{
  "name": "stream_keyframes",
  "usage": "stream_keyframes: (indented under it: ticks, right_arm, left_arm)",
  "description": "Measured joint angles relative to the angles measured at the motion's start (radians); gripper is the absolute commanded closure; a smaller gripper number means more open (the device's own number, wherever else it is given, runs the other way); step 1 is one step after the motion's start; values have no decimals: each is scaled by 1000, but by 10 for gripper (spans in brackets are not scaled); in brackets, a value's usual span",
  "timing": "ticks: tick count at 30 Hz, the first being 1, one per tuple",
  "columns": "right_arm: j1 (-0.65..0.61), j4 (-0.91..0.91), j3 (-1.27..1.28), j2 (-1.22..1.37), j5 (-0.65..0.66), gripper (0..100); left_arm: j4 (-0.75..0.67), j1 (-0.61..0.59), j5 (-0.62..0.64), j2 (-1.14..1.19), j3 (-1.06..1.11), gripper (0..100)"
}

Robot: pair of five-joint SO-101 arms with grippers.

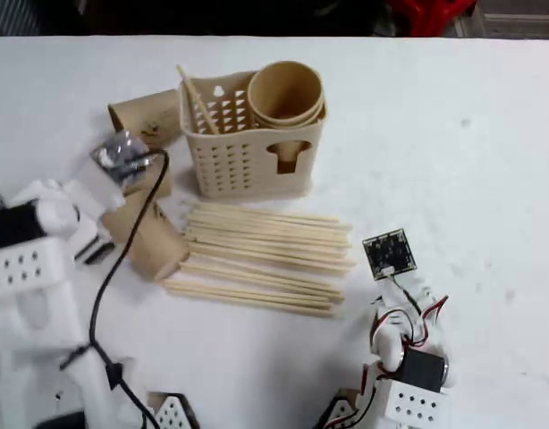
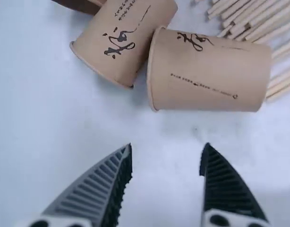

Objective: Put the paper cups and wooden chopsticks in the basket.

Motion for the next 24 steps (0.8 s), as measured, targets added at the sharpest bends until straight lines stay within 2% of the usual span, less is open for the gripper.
stream_keyframes:
  ticks: [5,14,24]
  right_arm:
    - [0,0,0,0,0,938]
    - [0,0,0,0,0,938]
    - [0,0,0,0,0,938]
  left_arm:
    - [-25,14,146,203,-132,680]
    - [-133,-123,555,577,-425,679]
    - [-138,-84,1077,921,-839,679]
